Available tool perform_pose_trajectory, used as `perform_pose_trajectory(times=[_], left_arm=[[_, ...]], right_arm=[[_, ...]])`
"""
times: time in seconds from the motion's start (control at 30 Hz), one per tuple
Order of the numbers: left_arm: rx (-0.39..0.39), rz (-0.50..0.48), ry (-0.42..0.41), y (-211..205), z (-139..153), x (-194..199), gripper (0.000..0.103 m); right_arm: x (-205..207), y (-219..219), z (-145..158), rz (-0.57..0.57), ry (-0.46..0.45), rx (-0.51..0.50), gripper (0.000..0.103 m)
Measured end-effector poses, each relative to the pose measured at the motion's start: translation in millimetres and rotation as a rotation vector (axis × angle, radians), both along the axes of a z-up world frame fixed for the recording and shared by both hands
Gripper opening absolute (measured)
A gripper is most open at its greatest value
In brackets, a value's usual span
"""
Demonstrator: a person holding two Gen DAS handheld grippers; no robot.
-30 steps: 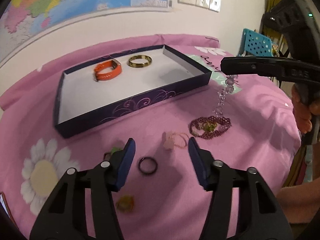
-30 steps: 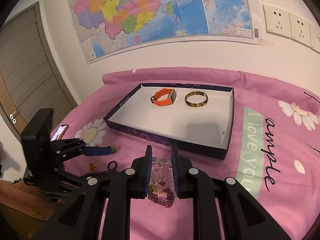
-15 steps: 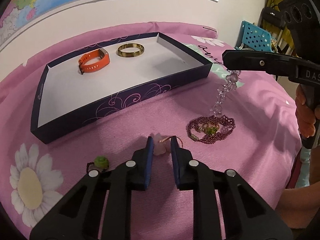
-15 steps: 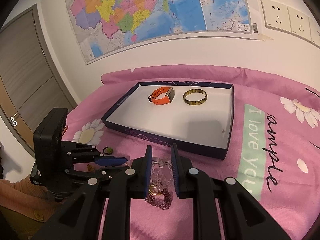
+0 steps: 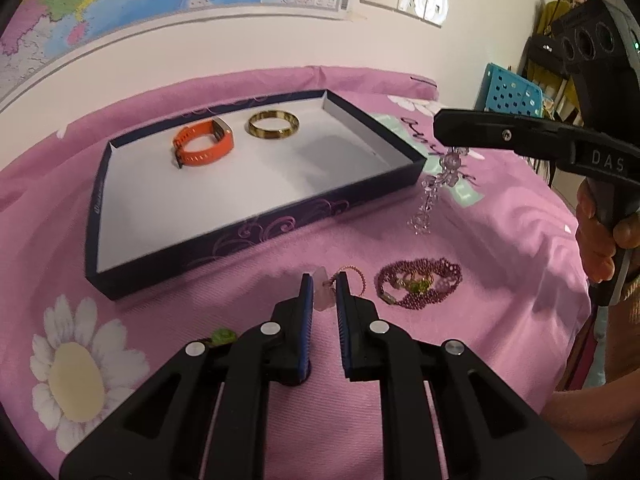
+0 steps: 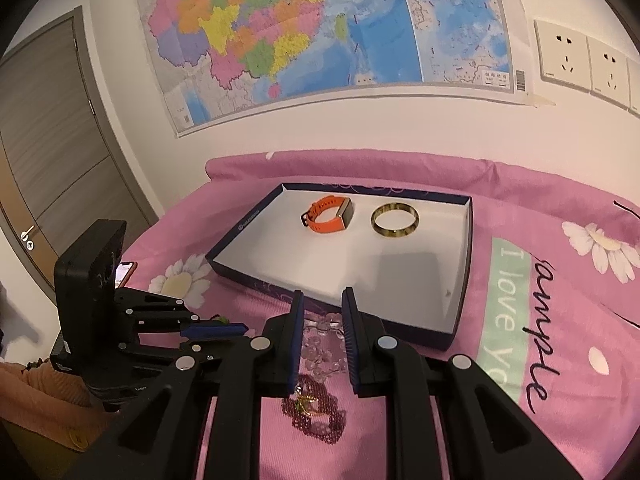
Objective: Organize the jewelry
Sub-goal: 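Lower the pink ring with the left gripper while the right gripper lowers the crystal bracelet into the box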
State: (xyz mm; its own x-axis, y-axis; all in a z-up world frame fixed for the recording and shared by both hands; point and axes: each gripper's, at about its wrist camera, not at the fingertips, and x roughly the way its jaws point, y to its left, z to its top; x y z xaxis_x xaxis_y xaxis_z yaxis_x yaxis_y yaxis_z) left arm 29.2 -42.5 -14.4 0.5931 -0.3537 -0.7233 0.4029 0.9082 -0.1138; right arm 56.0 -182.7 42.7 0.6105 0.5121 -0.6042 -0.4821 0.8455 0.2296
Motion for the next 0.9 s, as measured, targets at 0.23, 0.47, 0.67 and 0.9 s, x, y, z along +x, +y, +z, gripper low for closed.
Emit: perform_pose_trajectory(times=[0.23,0.47,0.67,0.9], left_arm=[[-0.011,0.024,-0.035,9,16,6,0.012],[-0.011,0.058,-0.063,20,29,17,0.012],[-0.013,0.075,-0.073,27,34,28,0.012],[-0.004,0.099,-0.078,33,36,42,0.012]], right_arm=[[8,5,8,0.007,-0.020,0.002,0.017],[16,11,15,0.009,-0.038,0.007,0.017],[25,13,17,0.002,-0.037,0.006,0.017],[40,15,17,-0.013,-0.033,0.014,0.017]])
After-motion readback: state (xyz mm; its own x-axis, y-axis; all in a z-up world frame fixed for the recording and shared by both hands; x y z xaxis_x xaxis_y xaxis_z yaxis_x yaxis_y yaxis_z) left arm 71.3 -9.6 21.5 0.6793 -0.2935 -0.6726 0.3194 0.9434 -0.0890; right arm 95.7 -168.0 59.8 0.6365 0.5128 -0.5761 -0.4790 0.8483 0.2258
